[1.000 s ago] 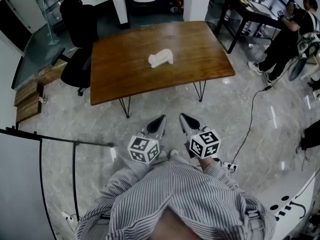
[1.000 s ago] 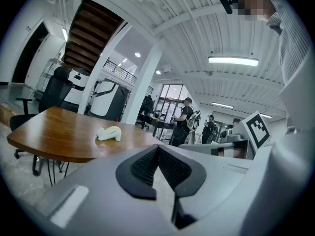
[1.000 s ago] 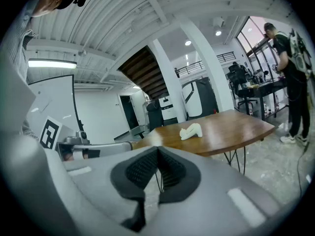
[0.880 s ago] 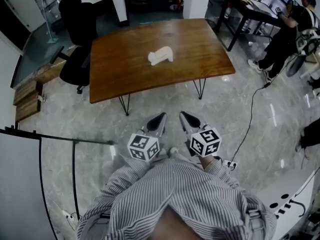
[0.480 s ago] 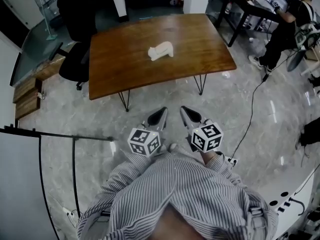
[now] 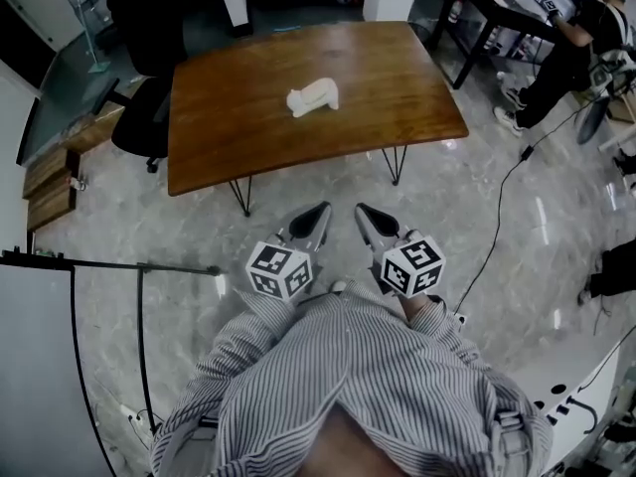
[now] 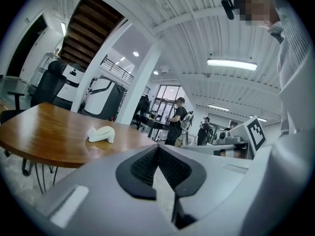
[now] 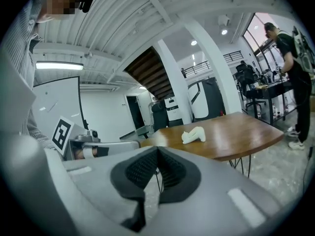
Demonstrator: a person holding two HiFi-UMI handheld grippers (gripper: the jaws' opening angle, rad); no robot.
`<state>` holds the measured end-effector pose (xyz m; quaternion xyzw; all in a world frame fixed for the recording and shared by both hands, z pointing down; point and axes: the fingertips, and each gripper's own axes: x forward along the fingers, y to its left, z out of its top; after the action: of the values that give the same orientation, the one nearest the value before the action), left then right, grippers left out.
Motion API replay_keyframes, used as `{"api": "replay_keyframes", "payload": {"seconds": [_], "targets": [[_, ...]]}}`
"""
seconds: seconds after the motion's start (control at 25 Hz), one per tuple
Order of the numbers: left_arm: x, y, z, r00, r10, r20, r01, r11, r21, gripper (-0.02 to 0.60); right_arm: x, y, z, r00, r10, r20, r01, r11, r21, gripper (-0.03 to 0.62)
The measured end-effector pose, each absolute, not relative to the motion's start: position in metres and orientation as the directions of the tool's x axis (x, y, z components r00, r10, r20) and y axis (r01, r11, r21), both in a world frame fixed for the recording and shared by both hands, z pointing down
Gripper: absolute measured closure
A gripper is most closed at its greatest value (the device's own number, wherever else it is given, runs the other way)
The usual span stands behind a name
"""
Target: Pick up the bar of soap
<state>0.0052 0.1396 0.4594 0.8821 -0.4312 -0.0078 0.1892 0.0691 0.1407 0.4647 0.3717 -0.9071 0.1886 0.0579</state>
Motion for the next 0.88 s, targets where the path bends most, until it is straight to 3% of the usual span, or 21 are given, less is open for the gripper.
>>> {"api": "replay_keyframes", "payload": {"seconds": [0.48, 0.88], "targets": [[-0.014, 0.058, 0.493, 0.575, -0.791, 0.208, -0.793, -0.476, 0.381, 0.575, 0.064, 0.054, 0.491, -0.683, -0.666, 0.301, -0.731, 0.620, -0.287, 0.592], [-0.051, -0.094, 0.485, 0.631, -0.743, 0.223, -0.764, -0.546, 0.343, 0.575, 0.021, -0.097, 0.475, -0.642, -0.711, 0.287, -0.767, 0.592, -0.248, 0.592]]}}
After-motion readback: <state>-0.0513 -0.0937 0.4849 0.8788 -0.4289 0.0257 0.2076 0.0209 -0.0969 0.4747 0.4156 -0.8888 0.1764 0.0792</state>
